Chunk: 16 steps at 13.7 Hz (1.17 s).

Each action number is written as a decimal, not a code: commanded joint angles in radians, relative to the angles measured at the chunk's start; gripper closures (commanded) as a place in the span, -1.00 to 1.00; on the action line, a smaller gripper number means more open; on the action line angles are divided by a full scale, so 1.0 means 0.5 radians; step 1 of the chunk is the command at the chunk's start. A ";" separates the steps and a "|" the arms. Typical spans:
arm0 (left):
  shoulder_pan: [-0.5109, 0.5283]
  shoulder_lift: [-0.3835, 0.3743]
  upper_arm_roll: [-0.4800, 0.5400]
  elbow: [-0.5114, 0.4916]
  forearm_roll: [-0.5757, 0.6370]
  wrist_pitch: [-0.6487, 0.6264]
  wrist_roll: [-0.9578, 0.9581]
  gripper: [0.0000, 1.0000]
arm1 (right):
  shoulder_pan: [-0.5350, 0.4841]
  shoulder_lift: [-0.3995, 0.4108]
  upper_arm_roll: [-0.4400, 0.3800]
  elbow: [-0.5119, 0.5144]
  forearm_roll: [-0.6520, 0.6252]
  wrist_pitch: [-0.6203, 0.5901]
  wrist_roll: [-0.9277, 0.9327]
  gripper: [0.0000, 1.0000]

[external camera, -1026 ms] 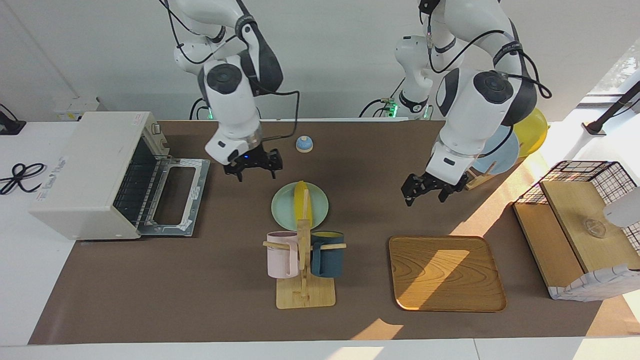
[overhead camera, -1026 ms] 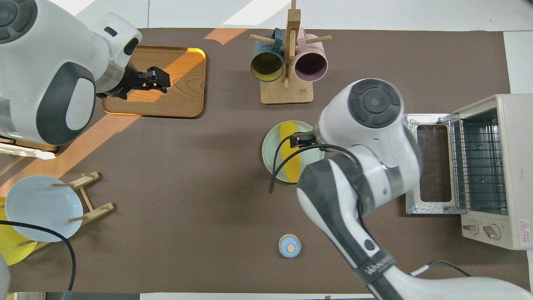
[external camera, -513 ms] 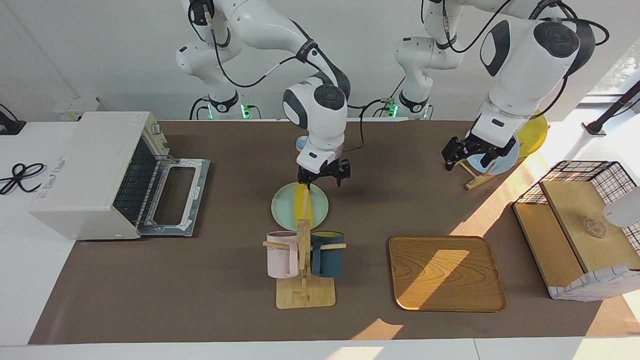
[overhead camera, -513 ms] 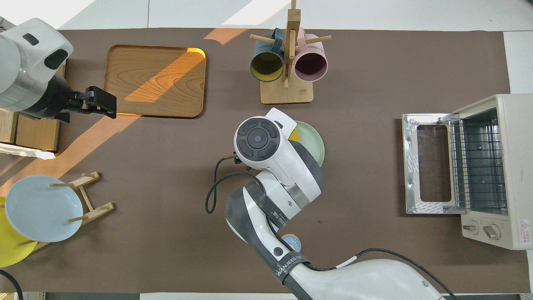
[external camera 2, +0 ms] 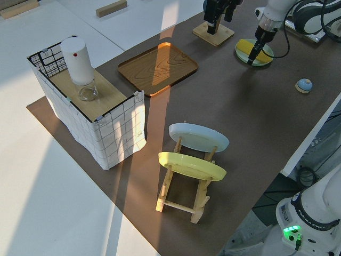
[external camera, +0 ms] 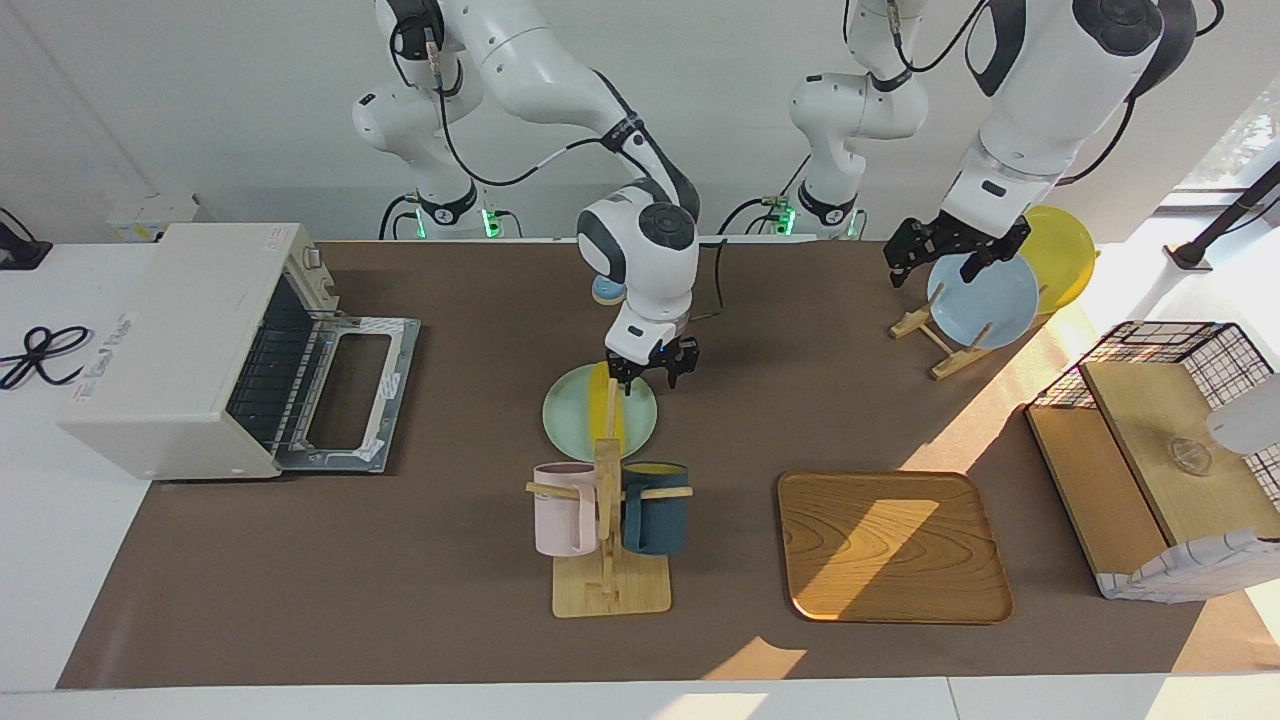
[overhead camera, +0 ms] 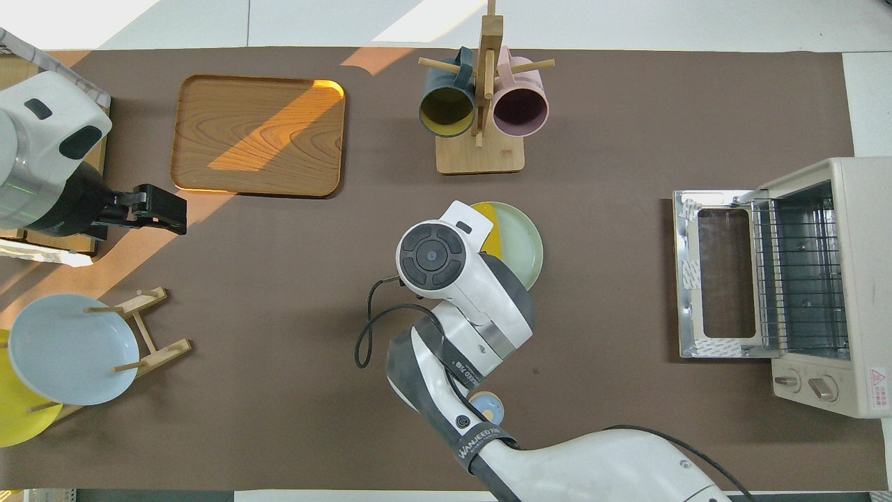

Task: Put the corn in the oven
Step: 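Carry the corn with the right gripper toward the open oven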

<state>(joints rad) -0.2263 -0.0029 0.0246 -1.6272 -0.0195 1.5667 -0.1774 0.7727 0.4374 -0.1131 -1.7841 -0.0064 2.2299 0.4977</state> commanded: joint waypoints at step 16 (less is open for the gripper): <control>0.137 -0.059 -0.129 -0.157 -0.038 0.177 0.118 -1.00 | -0.425 -0.276 -0.059 0.206 -0.270 -0.879 -0.099 1.00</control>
<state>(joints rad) -0.1771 -0.0033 -0.0260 -1.6704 -0.0261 1.6402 -0.1314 0.6340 0.3506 -0.1449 -1.6624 -0.1227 1.8482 0.4640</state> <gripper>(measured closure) 0.000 0.974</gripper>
